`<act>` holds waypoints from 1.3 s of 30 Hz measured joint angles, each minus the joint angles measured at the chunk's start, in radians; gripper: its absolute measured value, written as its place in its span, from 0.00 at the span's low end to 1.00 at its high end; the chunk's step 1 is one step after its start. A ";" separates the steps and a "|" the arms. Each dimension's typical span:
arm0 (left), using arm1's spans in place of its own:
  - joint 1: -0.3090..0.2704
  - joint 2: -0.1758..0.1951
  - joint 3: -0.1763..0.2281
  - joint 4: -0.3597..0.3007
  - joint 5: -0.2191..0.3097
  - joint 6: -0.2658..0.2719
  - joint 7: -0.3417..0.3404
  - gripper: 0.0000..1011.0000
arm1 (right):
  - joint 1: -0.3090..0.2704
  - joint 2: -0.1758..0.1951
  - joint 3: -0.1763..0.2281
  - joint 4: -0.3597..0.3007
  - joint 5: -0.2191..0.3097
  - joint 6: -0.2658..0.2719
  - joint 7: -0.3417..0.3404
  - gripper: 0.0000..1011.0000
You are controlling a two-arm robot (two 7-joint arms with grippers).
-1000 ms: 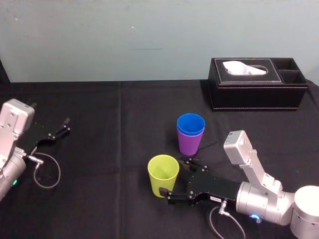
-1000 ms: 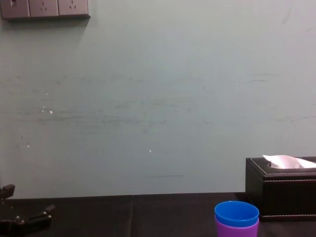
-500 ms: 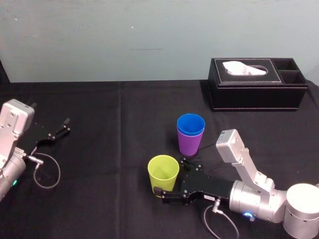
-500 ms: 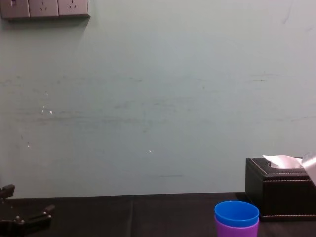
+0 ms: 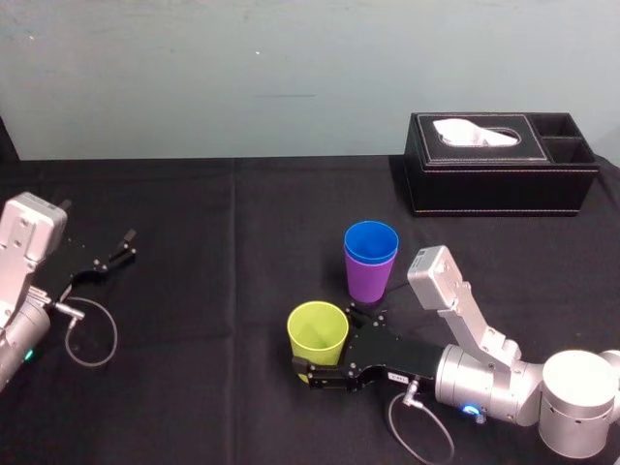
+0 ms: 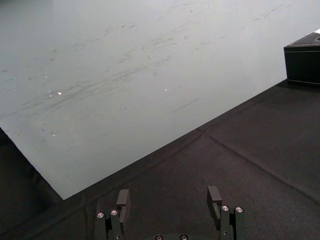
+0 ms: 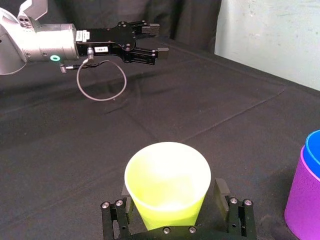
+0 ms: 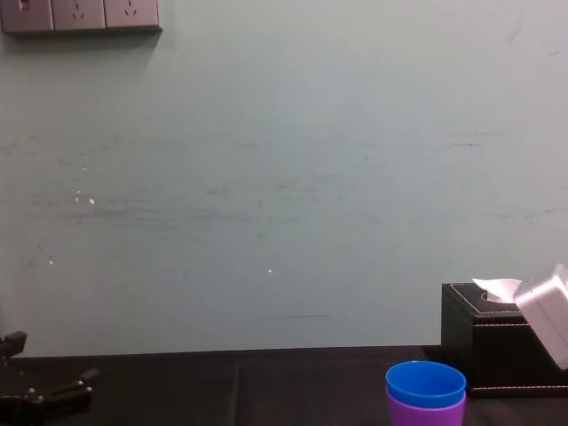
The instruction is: Stack the three plastic cups sequentially using one hand.
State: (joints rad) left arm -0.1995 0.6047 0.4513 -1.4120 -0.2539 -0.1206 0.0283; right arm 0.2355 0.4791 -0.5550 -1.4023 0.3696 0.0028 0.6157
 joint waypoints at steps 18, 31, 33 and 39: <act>0.000 0.000 0.000 0.000 0.000 0.000 0.000 1.00 | -0.003 0.002 0.001 -0.004 0.000 -0.002 -0.001 0.78; 0.000 0.000 0.000 0.000 0.000 0.000 0.000 1.00 | -0.004 0.003 0.002 -0.006 0.000 -0.003 -0.001 0.72; 0.000 0.000 0.000 0.000 0.000 0.000 0.000 1.00 | -0.004 0.004 0.002 -0.006 0.000 -0.003 -0.001 0.72; 0.000 0.000 0.000 0.000 0.000 0.000 0.000 1.00 | -0.007 0.006 0.002 -0.015 -0.002 -0.001 -0.006 0.72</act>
State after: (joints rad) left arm -0.1995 0.6047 0.4514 -1.4120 -0.2539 -0.1205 0.0283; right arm 0.2281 0.4853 -0.5529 -1.4174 0.3674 0.0014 0.6101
